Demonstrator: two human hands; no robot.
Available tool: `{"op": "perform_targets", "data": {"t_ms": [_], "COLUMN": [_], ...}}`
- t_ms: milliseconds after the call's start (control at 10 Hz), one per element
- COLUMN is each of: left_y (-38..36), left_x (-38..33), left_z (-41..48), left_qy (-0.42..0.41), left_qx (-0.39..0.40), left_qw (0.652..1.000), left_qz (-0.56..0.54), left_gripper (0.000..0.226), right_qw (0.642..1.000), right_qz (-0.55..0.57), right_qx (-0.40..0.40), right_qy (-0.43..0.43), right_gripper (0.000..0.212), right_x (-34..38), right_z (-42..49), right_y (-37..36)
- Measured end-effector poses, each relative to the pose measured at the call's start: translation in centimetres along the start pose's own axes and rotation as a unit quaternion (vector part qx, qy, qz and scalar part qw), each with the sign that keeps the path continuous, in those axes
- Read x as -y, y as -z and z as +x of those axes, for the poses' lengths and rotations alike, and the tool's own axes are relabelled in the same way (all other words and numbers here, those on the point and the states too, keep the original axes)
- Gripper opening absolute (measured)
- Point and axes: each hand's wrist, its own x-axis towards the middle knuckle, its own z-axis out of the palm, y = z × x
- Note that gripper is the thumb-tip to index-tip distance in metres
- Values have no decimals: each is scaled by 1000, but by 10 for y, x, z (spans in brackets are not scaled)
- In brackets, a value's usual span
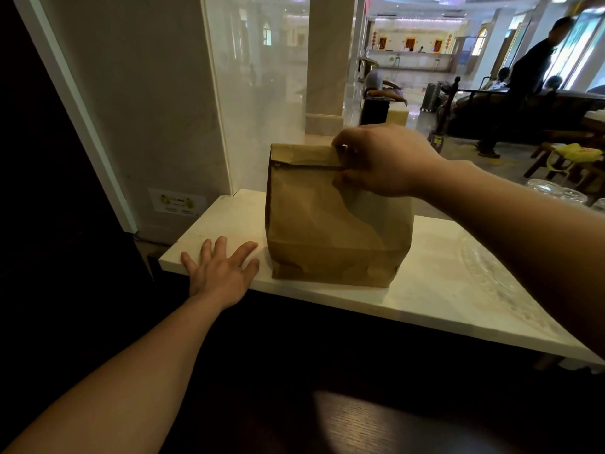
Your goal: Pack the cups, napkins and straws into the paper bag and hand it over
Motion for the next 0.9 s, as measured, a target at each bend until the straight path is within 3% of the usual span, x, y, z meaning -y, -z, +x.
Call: {"op": "perform_targets", "data": {"t_ms": [600,800,900], "left_y": [7,29,40], "left_x": [0,-2,-13], "left_z": [-3,3,4], "left_qy": [-19,-25,-50], "left_qx": [26,103,48], "left_qw": [999,994,997], "left_qz": [28,38,45], "left_gripper": [57,60,61], "right_qw": [994,994,996], "right_qz": [-38,-35,-17], "right_qx": [-73,-63,-64], "right_qy": [75,77,60], "right_gripper": [43,44,45], "right_x": [19,27,29], "right_z": [-18,-32,-42], "right_y": [14,21,28]}}
